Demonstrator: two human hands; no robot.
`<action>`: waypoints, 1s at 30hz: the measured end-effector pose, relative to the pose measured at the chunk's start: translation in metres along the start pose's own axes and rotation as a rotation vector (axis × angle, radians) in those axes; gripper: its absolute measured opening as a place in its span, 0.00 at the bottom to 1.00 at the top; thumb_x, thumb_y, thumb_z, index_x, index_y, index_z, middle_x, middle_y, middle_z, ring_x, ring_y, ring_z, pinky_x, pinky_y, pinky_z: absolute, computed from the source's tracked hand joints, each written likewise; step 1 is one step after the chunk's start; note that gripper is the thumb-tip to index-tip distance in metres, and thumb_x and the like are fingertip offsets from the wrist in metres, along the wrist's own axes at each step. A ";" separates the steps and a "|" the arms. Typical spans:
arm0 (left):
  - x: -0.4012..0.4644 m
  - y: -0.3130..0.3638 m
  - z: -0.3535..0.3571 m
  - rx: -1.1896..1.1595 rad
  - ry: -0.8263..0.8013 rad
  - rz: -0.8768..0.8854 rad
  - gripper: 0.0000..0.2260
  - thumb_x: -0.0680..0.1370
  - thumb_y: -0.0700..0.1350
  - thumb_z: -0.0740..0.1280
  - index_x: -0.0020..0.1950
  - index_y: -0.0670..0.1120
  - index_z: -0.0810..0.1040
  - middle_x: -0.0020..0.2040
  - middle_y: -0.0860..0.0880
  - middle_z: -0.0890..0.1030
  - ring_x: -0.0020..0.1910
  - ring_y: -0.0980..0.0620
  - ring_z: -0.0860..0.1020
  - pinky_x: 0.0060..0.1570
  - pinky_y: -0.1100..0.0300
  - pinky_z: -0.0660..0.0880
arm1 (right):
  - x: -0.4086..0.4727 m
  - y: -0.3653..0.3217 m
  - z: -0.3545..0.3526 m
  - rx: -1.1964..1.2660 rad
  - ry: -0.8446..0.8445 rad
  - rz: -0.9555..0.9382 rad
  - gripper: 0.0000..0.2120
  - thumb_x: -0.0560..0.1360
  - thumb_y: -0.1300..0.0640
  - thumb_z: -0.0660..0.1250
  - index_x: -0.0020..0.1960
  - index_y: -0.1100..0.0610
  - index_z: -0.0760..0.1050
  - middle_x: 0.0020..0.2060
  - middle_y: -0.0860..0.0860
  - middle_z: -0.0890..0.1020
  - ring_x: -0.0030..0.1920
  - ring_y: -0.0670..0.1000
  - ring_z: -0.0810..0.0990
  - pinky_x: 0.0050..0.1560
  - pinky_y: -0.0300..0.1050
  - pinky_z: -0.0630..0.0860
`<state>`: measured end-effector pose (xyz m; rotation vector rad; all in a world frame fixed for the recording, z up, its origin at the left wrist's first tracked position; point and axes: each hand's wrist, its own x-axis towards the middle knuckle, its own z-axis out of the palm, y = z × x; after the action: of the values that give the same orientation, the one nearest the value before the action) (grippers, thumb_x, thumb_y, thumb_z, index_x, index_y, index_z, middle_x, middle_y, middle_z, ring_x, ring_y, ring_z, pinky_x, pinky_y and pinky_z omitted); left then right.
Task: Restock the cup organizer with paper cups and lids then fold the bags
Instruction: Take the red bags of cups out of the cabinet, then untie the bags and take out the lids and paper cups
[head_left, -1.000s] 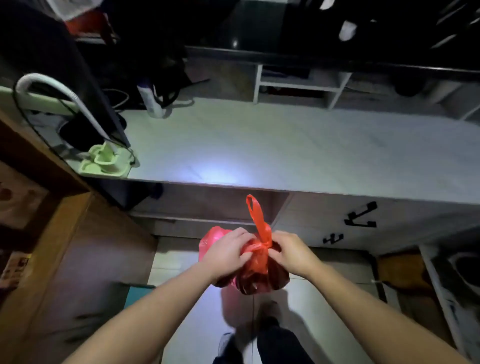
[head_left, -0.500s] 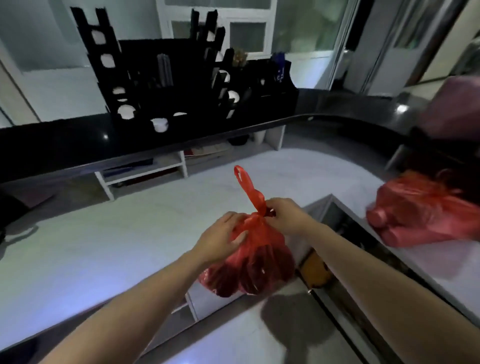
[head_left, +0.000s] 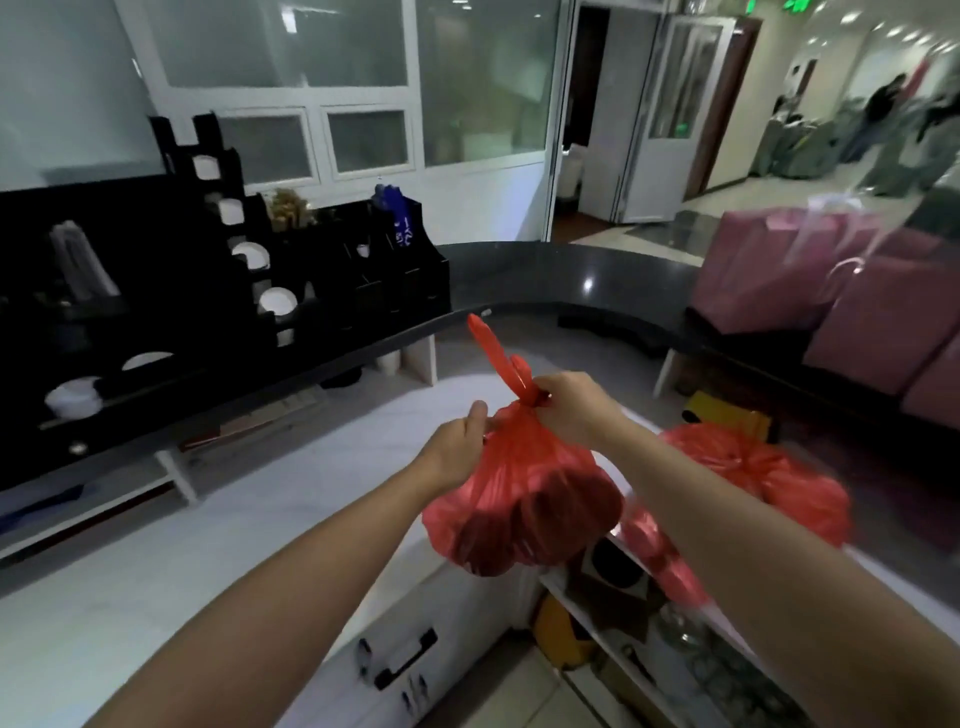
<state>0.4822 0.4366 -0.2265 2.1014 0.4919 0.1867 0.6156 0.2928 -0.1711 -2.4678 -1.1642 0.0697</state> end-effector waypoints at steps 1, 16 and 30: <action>0.021 0.006 0.004 0.031 -0.027 0.007 0.29 0.85 0.58 0.43 0.71 0.50 0.77 0.68 0.49 0.78 0.66 0.50 0.76 0.70 0.54 0.68 | 0.013 0.014 -0.003 0.003 0.020 0.022 0.08 0.74 0.55 0.67 0.50 0.50 0.83 0.43 0.51 0.84 0.44 0.55 0.82 0.42 0.48 0.78; 0.278 0.033 0.072 0.291 -0.267 0.329 0.22 0.80 0.53 0.52 0.70 0.51 0.75 0.69 0.50 0.77 0.68 0.50 0.73 0.70 0.51 0.69 | 0.156 0.173 -0.006 0.033 0.129 0.336 0.07 0.73 0.51 0.67 0.43 0.53 0.81 0.41 0.55 0.85 0.45 0.60 0.83 0.39 0.48 0.73; 0.333 0.025 0.120 0.277 -0.074 0.613 0.11 0.80 0.47 0.59 0.53 0.49 0.81 0.54 0.52 0.80 0.56 0.50 0.75 0.58 0.54 0.74 | 0.148 0.247 0.026 0.118 0.387 0.431 0.02 0.74 0.63 0.72 0.42 0.60 0.80 0.41 0.52 0.81 0.42 0.51 0.80 0.45 0.41 0.73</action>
<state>0.8291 0.4703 -0.2911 2.4705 -0.1981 0.4078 0.8859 0.2722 -0.2709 -2.4376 -0.4489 -0.2023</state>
